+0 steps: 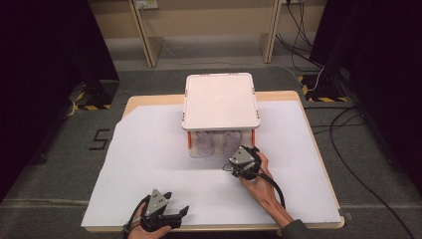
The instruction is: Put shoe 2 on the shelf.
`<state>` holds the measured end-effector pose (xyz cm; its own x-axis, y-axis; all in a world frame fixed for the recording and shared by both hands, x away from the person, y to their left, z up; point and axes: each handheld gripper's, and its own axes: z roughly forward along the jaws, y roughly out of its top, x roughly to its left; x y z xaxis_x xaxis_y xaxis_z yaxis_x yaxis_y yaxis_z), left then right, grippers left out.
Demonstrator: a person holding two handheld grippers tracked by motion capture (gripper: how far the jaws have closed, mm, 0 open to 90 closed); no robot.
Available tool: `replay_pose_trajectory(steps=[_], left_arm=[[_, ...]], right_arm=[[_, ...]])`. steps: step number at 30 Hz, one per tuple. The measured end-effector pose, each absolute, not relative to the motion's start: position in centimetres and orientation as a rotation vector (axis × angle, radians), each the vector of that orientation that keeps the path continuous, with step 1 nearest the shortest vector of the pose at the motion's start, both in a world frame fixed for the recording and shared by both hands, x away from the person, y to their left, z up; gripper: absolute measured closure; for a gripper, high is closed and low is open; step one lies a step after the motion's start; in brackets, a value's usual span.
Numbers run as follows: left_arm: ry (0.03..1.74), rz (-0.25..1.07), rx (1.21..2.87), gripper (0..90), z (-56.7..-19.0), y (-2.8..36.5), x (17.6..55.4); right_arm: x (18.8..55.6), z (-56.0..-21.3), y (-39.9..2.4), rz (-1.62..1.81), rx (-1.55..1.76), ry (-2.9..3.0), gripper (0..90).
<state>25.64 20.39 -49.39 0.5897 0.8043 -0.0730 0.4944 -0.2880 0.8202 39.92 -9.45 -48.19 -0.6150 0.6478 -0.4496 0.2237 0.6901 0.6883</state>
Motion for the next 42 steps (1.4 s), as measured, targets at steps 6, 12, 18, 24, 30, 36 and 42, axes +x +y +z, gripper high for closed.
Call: replay_pose_trajectory(steps=[6,12,18,24,30,36,42], left_arm=[[1.039,0.449,1.956,22.0,-49.5,20.4,25.7],[1.041,0.45,1.955,21.9,-49.4,20.5,25.7],[1.036,0.45,1.955,22.0,-49.4,20.4,25.7],[1.037,0.449,1.959,21.9,-49.5,20.3,25.7],[1.036,0.45,1.96,21.9,-49.5,20.3,25.7],[1.036,0.451,1.958,21.9,-49.4,20.3,25.7],[1.036,0.45,1.954,21.9,-49.4,20.4,25.7]], right_arm=[[40.6,-48.4,-9.7,0.764,0.707,2.166,32.6],[41.2,-48.5,-9.6,0.754,0.713,2.149,32.7],[41.5,-48.6,-9.6,0.754,0.726,2.14,32.7],[41.8,-48.7,-9.7,0.762,0.736,2.139,32.0],[41.9,-48.8,-9.7,0.765,0.747,2.132,31.8],[42.2,-48.9,-9.7,0.769,0.75,2.13,31.4],[41.8,-48.3,-9.9,0.862,0.783,2.139,33.5]])
